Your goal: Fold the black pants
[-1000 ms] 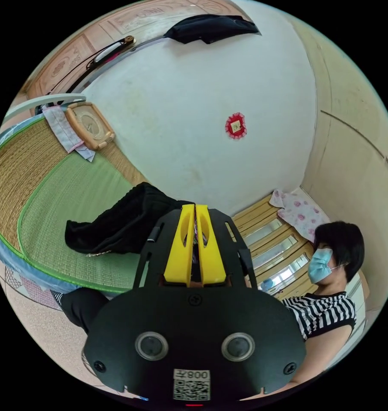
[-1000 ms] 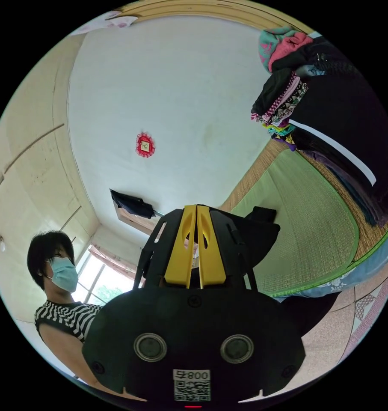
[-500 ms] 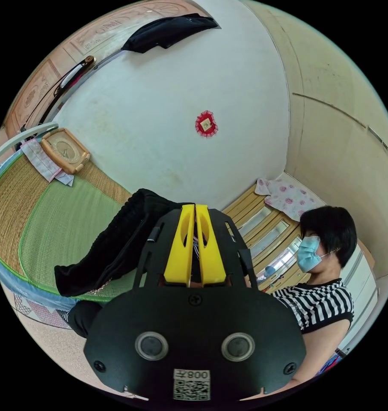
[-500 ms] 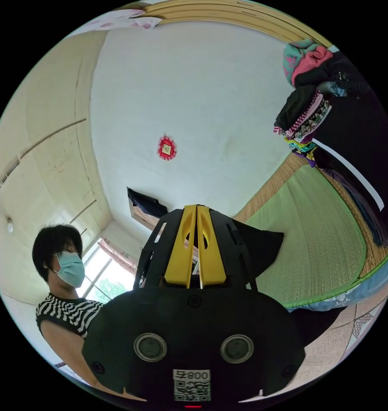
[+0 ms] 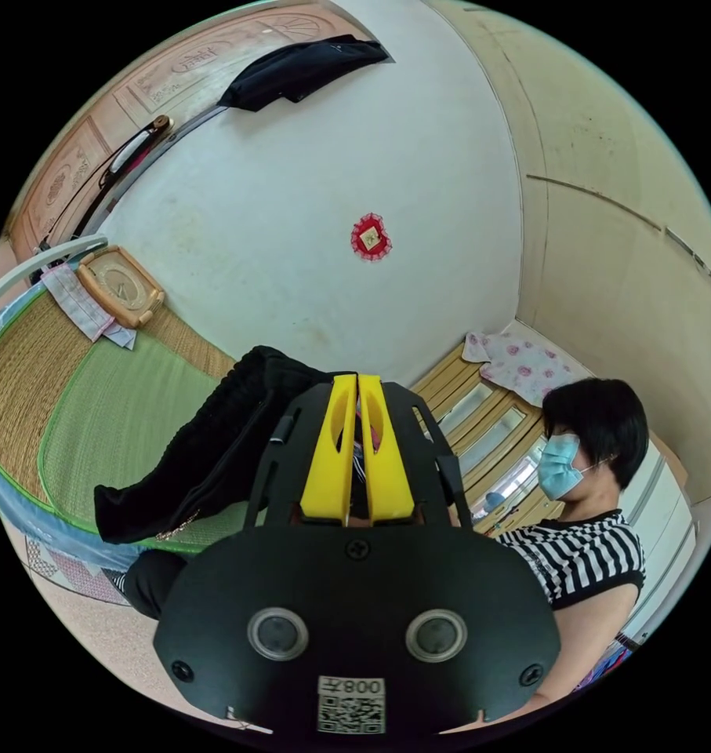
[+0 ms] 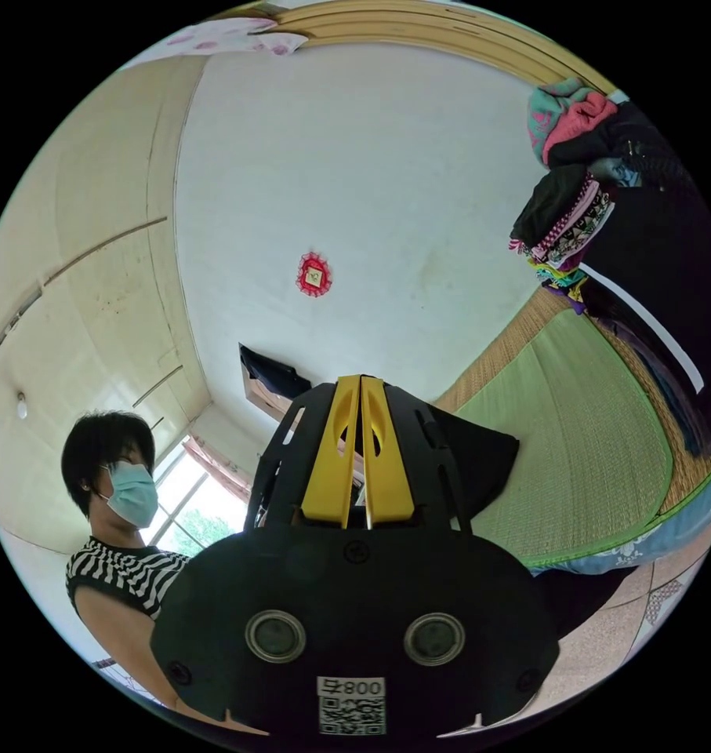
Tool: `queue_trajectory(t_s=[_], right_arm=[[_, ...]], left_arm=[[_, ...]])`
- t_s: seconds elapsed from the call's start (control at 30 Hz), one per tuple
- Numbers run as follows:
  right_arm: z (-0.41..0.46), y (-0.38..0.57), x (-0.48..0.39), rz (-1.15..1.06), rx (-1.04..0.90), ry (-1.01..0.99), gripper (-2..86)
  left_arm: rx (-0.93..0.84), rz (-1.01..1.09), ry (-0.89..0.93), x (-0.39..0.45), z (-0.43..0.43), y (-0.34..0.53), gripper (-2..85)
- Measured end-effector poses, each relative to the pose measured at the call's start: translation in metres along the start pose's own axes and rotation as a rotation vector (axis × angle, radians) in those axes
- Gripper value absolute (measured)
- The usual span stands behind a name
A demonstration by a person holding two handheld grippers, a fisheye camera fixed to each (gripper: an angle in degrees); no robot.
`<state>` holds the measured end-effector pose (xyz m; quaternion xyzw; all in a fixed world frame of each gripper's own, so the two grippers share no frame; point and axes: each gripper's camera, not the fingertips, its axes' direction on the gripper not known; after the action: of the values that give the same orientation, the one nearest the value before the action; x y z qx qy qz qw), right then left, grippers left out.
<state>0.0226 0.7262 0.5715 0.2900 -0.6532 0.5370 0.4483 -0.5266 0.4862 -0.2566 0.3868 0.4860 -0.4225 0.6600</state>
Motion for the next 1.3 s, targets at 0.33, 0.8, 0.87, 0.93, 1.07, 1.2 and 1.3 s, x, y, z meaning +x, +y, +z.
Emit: queue_trajectory(t_s=[0.33, 0.8, 0.87, 0.93, 1.07, 1.2, 1.3], right_arm=[[-0.014, -0.013, 0.002, -0.024, 0.012, -0.021, -0.1], [-0.034, -0.033, 0.014, -0.048, 0.026, -0.026, 0.0], [-0.037, -0.036, 0.017, -0.046, 0.028, -0.023, 0.0], [-0.039, -0.038, 0.021, -0.044, 0.029, -0.020, 0.0], [-0.043, -0.043, 0.030, -0.040, 0.036, -0.012, 0.0], [-0.048, -0.046, 0.037, -0.032, 0.041, -0.011, 0.0], [-0.051, -0.047, 0.041, -0.030, 0.043, -0.007, 0.0]], left_arm=[[0.003, 0.040, 0.018, 0.023, -0.010, 0.016, 0.1], [-0.017, 0.099, 0.037, 0.050, -0.007, 0.016, 0.0], [-0.014, 0.094, 0.024, 0.051, -0.008, 0.014, 0.1], [-0.003, 0.082, 0.011, 0.050, -0.008, 0.013, 0.1], [0.016, 0.053, -0.010, 0.045, -0.009, 0.011, 0.1], [0.034, 0.022, -0.023, 0.040, -0.010, 0.010, 0.1], [0.049, 0.002, -0.033, 0.037, -0.009, 0.007, 0.0]])
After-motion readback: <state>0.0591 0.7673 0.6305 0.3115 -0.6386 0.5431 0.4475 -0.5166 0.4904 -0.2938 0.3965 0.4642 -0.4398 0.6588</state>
